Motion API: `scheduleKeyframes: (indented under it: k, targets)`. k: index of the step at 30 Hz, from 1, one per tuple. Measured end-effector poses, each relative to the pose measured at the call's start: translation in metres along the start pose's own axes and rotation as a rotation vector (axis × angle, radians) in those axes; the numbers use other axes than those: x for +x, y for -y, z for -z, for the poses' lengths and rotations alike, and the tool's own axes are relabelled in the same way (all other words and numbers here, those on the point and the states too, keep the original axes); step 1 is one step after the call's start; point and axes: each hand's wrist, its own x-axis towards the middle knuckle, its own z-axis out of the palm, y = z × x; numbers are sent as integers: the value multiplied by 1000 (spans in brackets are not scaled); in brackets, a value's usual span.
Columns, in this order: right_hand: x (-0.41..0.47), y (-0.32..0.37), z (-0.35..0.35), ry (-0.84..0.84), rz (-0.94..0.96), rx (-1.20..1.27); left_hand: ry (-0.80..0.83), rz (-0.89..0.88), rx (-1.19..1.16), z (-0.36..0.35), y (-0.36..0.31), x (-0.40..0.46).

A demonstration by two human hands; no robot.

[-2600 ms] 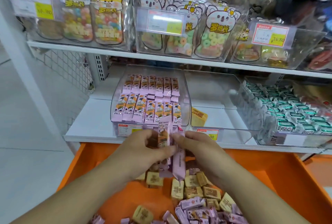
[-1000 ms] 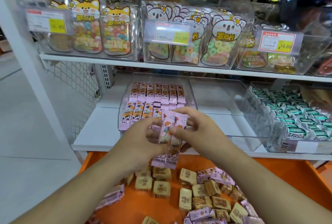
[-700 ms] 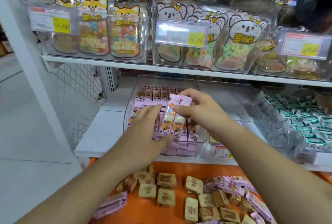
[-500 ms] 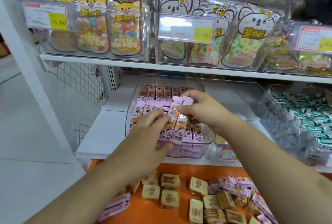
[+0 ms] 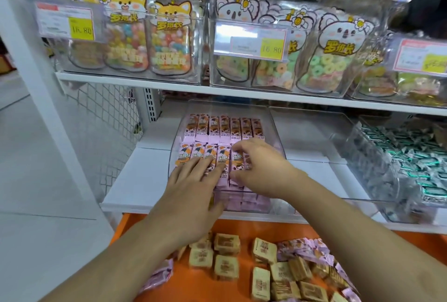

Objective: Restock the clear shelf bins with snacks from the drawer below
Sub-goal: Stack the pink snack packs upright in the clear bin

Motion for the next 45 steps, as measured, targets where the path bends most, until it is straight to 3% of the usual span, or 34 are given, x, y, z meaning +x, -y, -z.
scheduleKeyframes:
  k: [3, 16, 26, 34, 45]
  targets:
    - [-6, 1, 0, 18, 24, -112, 7, 2, -10, 0, 0, -1]
    - [-36, -1, -1, -83, 118, -71, -25, -18, -46, 3, -3, -7]
    - [-115, -45, 8, -128, -4, 196, -85, -147, -305, -5, -58, -36]
    - [-183, -170, -32, -54, -417, 149, 264, -196, -375, -116, -113, -53]
    - [-194, -291, -133, 128, -777, 138, 583, 4, -436, -279, -132, -40]
